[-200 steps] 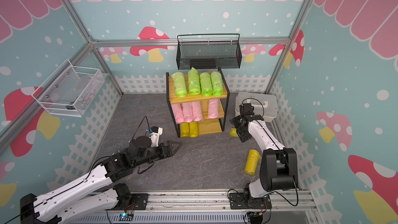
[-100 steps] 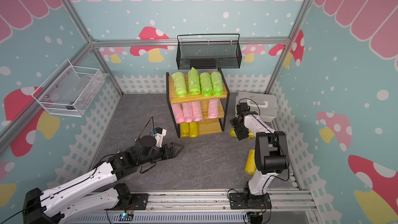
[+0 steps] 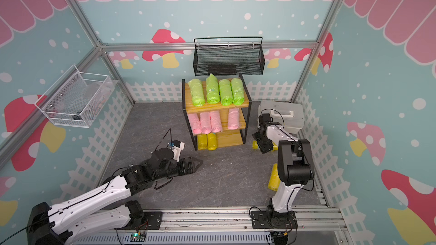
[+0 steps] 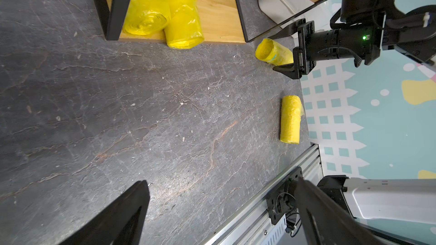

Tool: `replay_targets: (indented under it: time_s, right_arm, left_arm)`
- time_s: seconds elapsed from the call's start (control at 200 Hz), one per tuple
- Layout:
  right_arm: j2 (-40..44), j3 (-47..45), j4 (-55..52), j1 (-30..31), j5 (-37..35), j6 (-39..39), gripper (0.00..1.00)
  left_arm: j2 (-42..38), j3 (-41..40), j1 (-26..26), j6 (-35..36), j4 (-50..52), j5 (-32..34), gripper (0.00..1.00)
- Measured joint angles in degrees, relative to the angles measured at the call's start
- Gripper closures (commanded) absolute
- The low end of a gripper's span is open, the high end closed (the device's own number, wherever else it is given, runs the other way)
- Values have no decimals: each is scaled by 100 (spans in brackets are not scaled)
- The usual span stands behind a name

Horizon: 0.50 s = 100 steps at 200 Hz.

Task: Sort the rolls of trash bags by color and place them on the shelf
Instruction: Pick up the roll of trash bags from the center of the board.

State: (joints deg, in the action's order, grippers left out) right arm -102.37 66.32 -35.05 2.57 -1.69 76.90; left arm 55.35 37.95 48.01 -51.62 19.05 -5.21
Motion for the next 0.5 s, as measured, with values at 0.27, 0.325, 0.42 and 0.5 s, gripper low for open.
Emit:
replay_targets:
  time_s: [0.27,0.325,0.42,0.5]
  right_arm:
    - [120,-511,461,-59,90,-149,44]
    - [177,-597,538,-68,122,-170,49]
    - [315,-787,697,-74,153,-225,71]
    - [562,-1025,835,-74,118,-330,88]
  left_arm:
    - [116,0,-15,0,9,-26,1]
    - [125,4,-22,2,13,-44,1]
    - [170,39,-26,2,42,-68,1]
    - [184,61,-26,0,46,-98,1]
